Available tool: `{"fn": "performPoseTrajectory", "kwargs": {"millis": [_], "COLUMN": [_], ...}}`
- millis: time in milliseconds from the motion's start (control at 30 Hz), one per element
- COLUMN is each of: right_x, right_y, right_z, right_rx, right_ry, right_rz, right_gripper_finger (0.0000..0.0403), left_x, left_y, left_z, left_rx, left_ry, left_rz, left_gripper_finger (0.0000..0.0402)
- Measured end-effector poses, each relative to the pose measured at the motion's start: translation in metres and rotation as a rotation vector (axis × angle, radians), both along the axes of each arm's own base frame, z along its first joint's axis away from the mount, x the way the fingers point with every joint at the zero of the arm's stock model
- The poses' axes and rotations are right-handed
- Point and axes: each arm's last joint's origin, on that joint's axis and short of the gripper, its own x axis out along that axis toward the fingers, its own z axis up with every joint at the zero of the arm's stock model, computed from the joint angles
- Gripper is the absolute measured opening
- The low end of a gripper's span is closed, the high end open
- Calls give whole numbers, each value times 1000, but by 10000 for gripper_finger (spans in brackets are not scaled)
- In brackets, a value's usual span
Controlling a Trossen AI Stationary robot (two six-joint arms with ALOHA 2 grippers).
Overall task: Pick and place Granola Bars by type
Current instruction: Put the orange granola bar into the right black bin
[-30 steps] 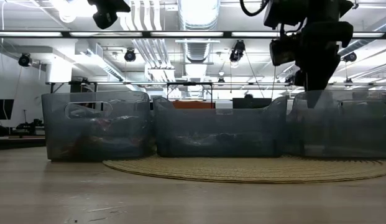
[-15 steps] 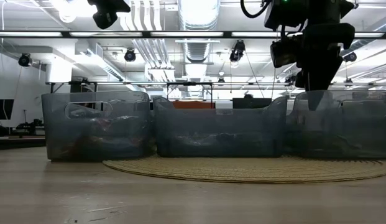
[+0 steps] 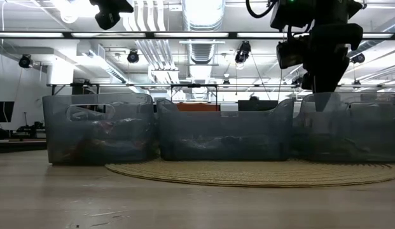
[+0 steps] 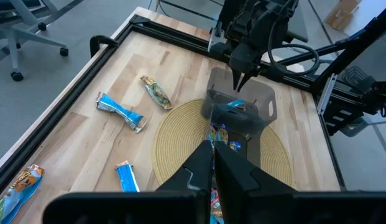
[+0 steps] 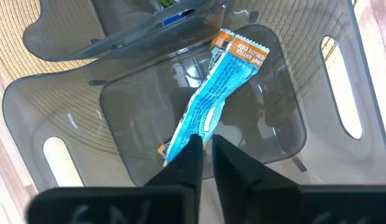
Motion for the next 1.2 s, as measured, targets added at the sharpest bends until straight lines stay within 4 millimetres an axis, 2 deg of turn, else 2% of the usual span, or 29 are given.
{"fn": "performPoseTrajectory", "kwargs": {"millis": [133,300,500,667,833,1033,1200], "right_x": [2,10,23,32,34,19,-10], "right_y": [0,0,-1,-1,-3,-6,-12], "right_z": [3,22,62,104,147,189,210], "right_rx": [0,-2,-13,-52,-126,-257,-290], "right_ry": [-12,-80,-222,-363,-503,-637,-729], "right_rz": [3,8,19,38,71,67,38], "right_gripper_finger": [10,9,9,8,8,8,8], "left_x": [0,0,0,2,4,4,2], "left_y": [0,2,6,8,10,11,10], "left_z": [0,-1,5,11,10,13,20], "left_rx": [2,44,144,135,144,150,161], "left_ry": [2,21,18,-24,-10,-15,-34], "left_rz": [4,44,116,141,157,161,161], "left_gripper_finger": [0,0,0,3,24,54,63]}}
